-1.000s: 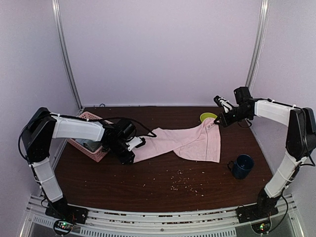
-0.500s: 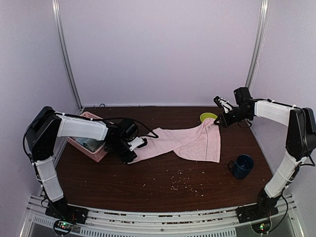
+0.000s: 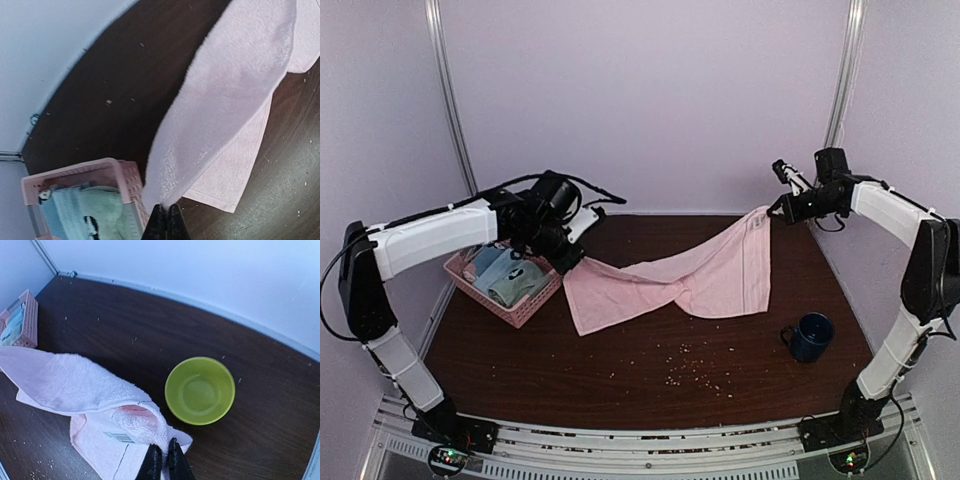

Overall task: Roll the towels
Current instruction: Flatten out the towel at the center of the board.

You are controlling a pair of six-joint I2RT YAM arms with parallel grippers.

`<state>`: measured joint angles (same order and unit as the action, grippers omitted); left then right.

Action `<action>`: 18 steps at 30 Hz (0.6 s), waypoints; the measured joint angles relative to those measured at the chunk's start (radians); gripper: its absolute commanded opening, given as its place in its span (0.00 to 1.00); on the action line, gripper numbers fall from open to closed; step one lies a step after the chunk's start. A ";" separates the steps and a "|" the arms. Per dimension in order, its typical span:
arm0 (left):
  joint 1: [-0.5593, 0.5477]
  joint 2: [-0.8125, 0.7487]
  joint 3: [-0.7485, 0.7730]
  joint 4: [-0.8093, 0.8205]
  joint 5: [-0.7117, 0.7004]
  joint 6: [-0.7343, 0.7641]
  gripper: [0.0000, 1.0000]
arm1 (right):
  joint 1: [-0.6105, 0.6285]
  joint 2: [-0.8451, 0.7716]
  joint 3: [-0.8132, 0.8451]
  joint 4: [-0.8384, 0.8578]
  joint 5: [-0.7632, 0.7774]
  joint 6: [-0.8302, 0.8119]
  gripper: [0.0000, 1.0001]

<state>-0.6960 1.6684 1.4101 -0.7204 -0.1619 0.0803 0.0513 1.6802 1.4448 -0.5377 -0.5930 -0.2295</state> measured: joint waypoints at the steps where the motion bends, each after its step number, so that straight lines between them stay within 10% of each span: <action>1: 0.002 -0.027 0.027 -0.009 -0.022 0.000 0.00 | -0.019 -0.001 0.043 -0.010 -0.011 0.010 0.00; 18: 0.005 -0.545 0.027 -0.103 -0.104 -0.038 0.00 | -0.100 -0.417 0.026 -0.155 -0.167 0.002 0.00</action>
<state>-0.6914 1.1233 1.4372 -0.8238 -0.2661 0.0425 -0.0483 1.2633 1.4708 -0.6926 -0.7597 -0.2272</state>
